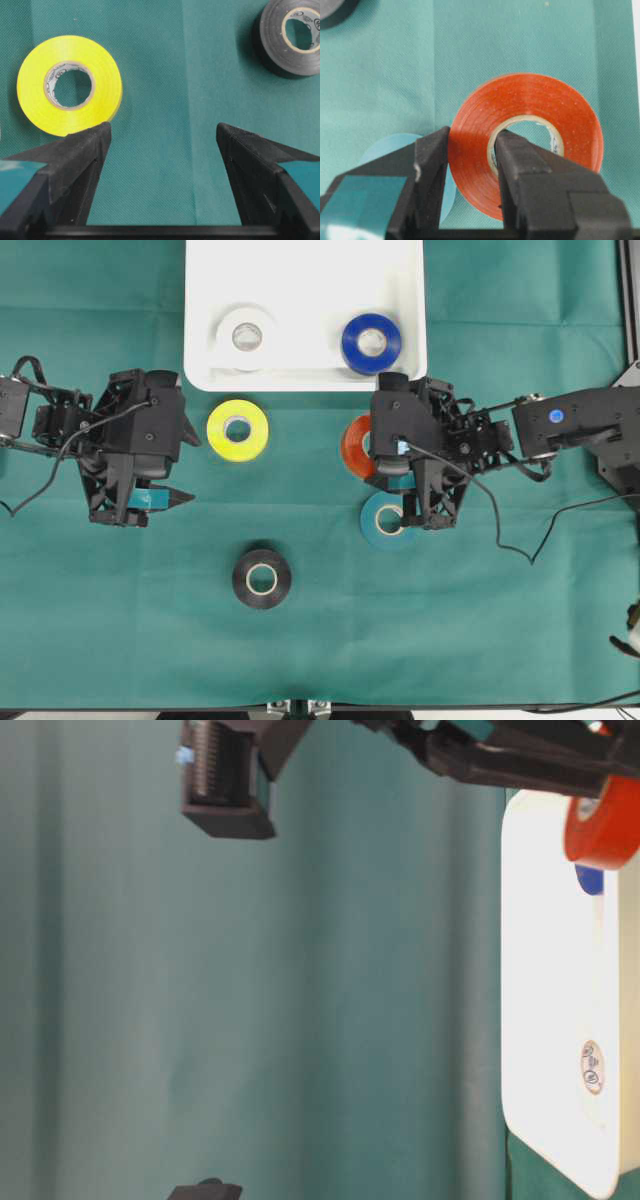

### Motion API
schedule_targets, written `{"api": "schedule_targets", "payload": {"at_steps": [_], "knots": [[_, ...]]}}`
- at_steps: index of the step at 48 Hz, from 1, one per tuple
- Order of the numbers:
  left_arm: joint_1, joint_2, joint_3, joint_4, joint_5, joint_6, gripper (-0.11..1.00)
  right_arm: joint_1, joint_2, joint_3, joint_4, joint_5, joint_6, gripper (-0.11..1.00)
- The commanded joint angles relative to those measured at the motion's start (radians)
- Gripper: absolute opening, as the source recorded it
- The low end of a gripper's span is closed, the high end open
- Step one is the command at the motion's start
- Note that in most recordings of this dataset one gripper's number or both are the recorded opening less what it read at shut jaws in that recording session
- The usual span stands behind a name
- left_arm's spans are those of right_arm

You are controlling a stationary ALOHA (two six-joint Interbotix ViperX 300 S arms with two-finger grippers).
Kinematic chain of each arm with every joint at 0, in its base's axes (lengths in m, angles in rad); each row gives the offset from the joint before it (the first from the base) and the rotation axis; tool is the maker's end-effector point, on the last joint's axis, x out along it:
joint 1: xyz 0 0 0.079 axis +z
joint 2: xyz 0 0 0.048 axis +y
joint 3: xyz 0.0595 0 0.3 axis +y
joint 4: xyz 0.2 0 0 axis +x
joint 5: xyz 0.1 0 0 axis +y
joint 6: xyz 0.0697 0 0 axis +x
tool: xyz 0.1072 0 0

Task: Put the tape alternately from left to right into the white case.
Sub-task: 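Lower the right gripper onto the orange-red roll and grasp its rim, then lift the orange-red roll and lower it into the tray's top-right corner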

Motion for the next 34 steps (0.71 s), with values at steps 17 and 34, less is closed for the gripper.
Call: {"api": "schedule_targets", "payload": {"at_steps": [17, 34], "knots": [[-0.002, -0.011, -0.017, -0.003, -0.005, 0.0, 0.87, 0.003, -0.025, -0.026, -0.003, -0.026, -0.003, 0.3], [-0.003, -0.011, -0.018, -0.005, -0.005, 0.0, 0.87, -0.057, -0.025, -0.061, -0.052, -0.051, -0.011, 0.3]]}}
